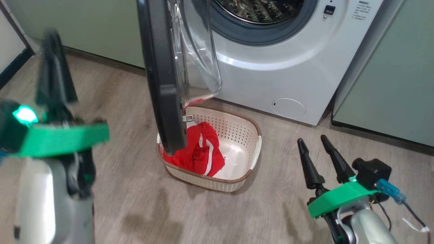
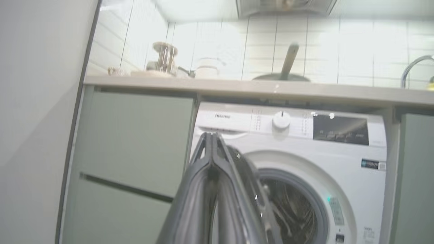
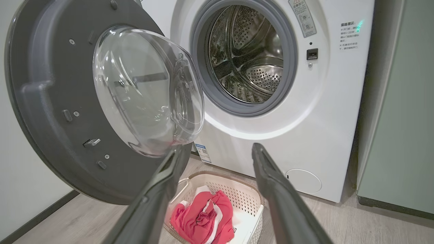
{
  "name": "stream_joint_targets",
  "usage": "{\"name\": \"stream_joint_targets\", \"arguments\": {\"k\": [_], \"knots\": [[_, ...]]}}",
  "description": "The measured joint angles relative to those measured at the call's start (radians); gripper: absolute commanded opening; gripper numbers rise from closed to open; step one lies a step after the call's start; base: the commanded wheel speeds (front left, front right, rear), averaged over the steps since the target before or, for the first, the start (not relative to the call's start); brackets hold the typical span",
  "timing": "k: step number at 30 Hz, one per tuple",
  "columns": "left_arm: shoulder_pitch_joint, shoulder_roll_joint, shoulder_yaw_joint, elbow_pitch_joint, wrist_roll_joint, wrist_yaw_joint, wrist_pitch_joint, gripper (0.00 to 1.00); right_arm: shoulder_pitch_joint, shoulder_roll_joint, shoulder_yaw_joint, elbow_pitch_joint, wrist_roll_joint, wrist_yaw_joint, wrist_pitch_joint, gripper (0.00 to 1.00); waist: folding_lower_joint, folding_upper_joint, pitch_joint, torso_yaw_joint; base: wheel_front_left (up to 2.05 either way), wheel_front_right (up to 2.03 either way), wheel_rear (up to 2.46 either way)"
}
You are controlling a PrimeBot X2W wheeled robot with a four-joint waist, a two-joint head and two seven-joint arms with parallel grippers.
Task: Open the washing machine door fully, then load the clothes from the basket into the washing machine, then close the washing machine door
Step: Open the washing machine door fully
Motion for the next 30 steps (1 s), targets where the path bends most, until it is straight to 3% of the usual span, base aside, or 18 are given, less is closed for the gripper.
{"name": "stream_joint_targets", "arguments": {"k": [4, 7, 13, 17, 25, 30], "knots": [[-0.09, -0.002, -0.015, -0.016, 0.001, -0.018, 0.0, 0.0, -0.001, 0.0, 0.014, 0.001, 0.0, 0.0, 0.0, 1.0, 0.0, 0.0, 0.002, -0.013, 0.0, 0.0, 0.0], [-0.124, -0.002, -0.078, 0.022, 0.002, -0.04, 0.0, 0.0, -0.001, 0.0, 0.021, 0.004, 0.001, 0.0, 0.0, 1.0, 0.0, 0.0, 0.001, -0.023, 0.0, 0.0, 0.0], [-0.132, -0.003, -0.292, 0.238, 0.031, -0.081, 0.0, 0.0, -0.002, 0.0, 0.033, 0.009, 0.005, 0.0, 0.0, 1.0, 0.0, 0.0, -0.005, -0.046, 0.0, 0.0, 0.0], [-0.133, -0.003, -0.371, 0.351, 0.022, -0.085, 0.0, 0.0, -0.002, 0.0, 0.036, 0.01, 0.01, 0.0, 0.0, 1.0, 0.0, 0.0001, -0.003, -0.057, 0.0, 0.0, 0.0], [-0.137, -0.003, -0.439, 0.553, -0.025, -0.083, 0.001, 0.0, -0.002, 0.0, 0.048, 0.013, 0.011, 0.0, 0.0, 1.0, 0.0, 0.0001, 0.007, -0.065, 0.0, 0.0, 0.0], [-0.153, -0.003, -0.433, 0.605, -0.035, -0.075, 0.001, 0.0, -0.003, 0.0, 0.049, 0.013, 0.011, 0.0, 0.0, 1.0, 0.0, 0.0001, 0.02, -0.064, 0.0, 0.0, 0.0]]}}
